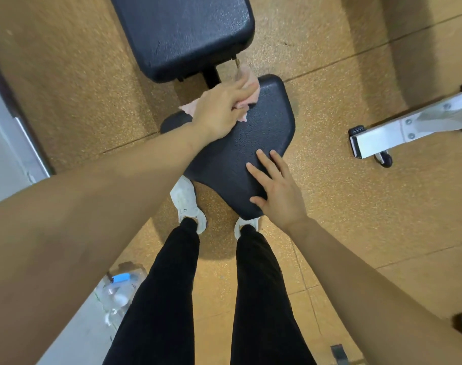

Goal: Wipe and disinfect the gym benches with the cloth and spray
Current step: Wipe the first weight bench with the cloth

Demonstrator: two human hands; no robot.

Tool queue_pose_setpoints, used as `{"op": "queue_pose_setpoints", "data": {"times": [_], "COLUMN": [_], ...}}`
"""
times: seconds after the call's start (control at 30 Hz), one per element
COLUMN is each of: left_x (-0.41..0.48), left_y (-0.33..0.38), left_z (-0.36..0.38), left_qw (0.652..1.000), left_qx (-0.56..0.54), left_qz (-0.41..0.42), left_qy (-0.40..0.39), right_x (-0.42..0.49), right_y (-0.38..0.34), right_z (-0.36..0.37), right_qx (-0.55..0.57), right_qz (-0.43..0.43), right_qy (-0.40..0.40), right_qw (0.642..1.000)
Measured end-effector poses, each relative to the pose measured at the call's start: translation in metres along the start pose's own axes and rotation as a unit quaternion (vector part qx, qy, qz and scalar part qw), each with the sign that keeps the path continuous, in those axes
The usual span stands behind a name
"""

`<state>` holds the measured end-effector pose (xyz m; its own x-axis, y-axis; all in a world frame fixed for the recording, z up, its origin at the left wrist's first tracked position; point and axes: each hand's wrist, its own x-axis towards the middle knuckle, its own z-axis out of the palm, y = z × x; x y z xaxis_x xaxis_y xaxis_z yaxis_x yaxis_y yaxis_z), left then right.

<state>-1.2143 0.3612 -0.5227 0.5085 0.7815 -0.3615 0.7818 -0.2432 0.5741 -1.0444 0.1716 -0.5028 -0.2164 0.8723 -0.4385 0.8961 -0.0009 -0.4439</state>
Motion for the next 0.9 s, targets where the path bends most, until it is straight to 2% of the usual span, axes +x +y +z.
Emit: {"op": "queue_pose_setpoints", "data": {"times": [0.1, 0.17, 0.27, 0.37, 0.47, 0.57, 0.7, 0.9], "left_x": [0.013, 0.011, -0.004, -0.020, -0.034, -0.040, -0.041, -0.025], "left_y": [0.021, 0.039, 0.056, 0.060, 0.056, 0.033, -0.025, -0.118], "left_z": [0.004, 0.003, -0.003, -0.016, -0.043, -0.076, -0.116, -0.166], "left_qw": [0.999, 0.996, 0.982, 0.960, 0.941, 0.924, 0.940, 0.976], "left_qx": [-0.009, -0.079, -0.186, -0.268, -0.330, -0.373, -0.334, -0.206], "left_qz": [0.043, 0.027, -0.021, -0.067, -0.070, -0.078, -0.050, -0.073], "left_qy": [-0.001, -0.008, -0.034, -0.039, -0.033, -0.032, -0.040, -0.007], "right_x": [-0.001, -0.001, 0.009, 0.035, 0.069, 0.102, 0.142, 0.205], "right_y": [0.002, -0.001, -0.007, -0.011, -0.022, -0.037, -0.068, -0.107], "right_z": [0.004, -0.001, -0.027, -0.052, -0.074, -0.090, -0.104, -0.114], "right_qx": [0.055, 0.158, 0.330, 0.401, 0.405, 0.386, 0.352, 0.269], "right_qz": [0.003, 0.063, 0.192, 0.186, 0.132, 0.129, 0.137, 0.136], "right_qy": [0.037, 0.087, 0.173, 0.214, 0.170, 0.124, 0.103, 0.110], "right_qw": [0.998, 0.982, 0.908, 0.871, 0.889, 0.905, 0.920, 0.947]}}
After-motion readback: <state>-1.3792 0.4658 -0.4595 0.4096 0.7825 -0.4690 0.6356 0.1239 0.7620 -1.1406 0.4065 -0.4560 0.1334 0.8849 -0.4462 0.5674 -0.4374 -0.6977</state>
